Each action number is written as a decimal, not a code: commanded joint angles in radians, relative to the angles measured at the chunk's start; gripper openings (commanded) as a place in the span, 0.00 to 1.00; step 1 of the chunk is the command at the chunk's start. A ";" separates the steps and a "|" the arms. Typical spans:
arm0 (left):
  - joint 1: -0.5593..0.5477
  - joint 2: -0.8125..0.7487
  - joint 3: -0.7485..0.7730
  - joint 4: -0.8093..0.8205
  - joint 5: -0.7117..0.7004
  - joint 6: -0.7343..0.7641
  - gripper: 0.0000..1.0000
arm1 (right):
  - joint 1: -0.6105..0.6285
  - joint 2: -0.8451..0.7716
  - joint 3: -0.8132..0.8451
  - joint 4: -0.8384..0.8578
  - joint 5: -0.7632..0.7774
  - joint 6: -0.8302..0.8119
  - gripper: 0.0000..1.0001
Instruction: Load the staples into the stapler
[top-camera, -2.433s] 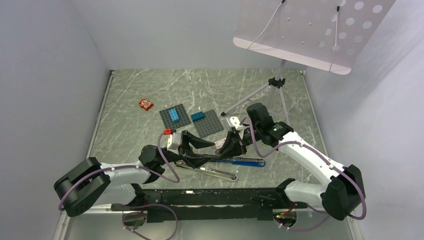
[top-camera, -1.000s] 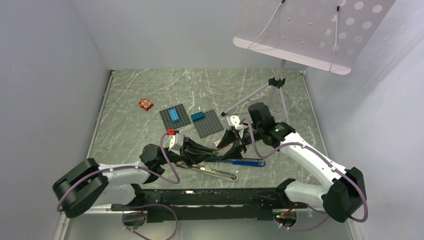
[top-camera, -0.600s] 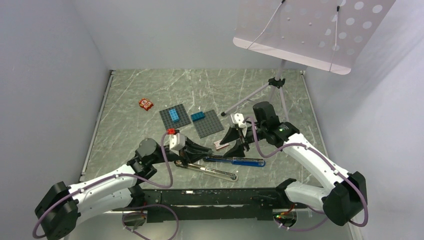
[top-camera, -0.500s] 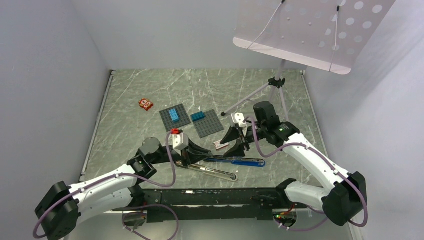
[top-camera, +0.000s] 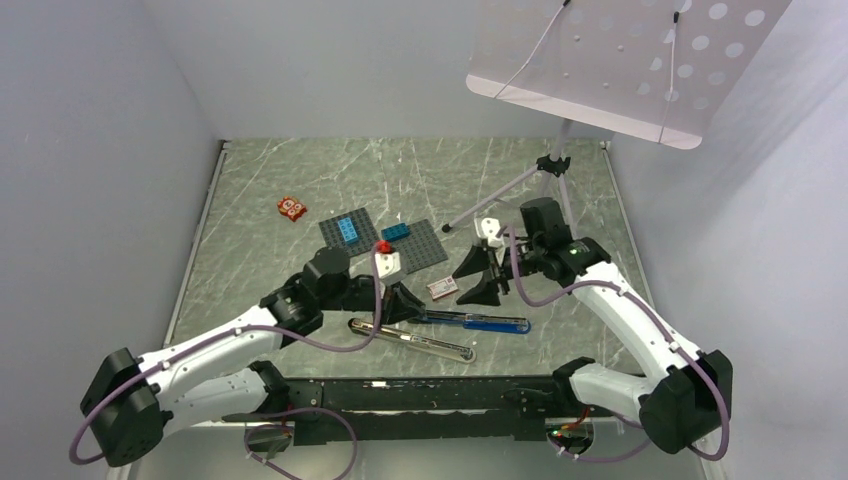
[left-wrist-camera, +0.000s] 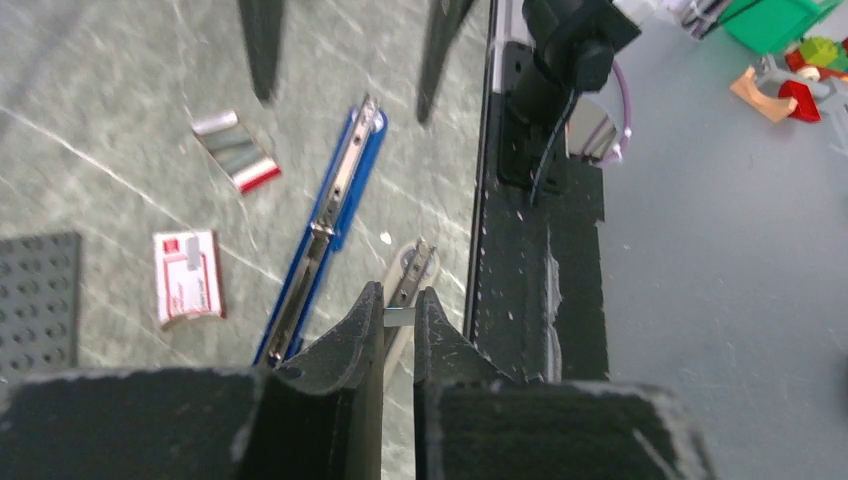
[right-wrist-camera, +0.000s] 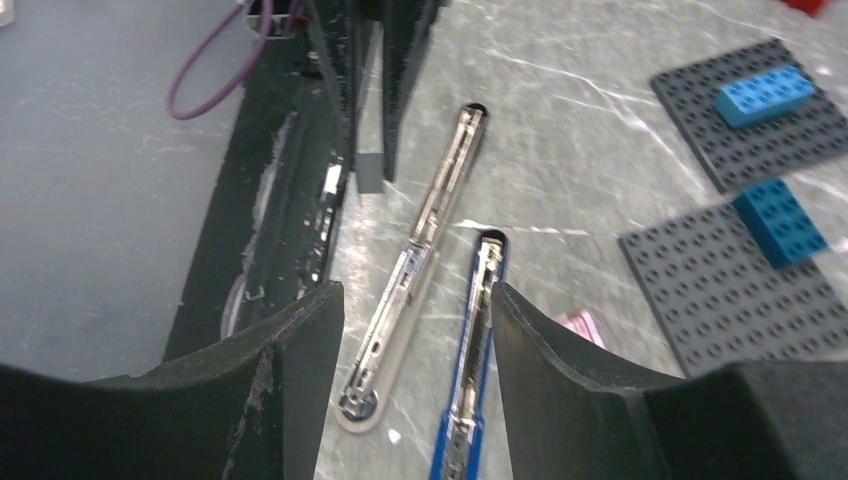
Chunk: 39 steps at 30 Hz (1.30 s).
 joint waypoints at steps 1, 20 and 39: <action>0.004 0.087 0.139 -0.273 0.060 0.067 0.02 | -0.101 -0.026 0.072 -0.109 -0.021 -0.105 0.60; -0.129 0.759 0.921 -1.186 -0.098 0.382 0.01 | -0.688 -0.085 0.161 -0.304 -0.001 -0.149 0.60; -0.299 0.977 1.141 -1.305 -0.388 0.399 0.02 | -0.889 -0.057 0.186 -0.385 -0.045 -0.199 0.60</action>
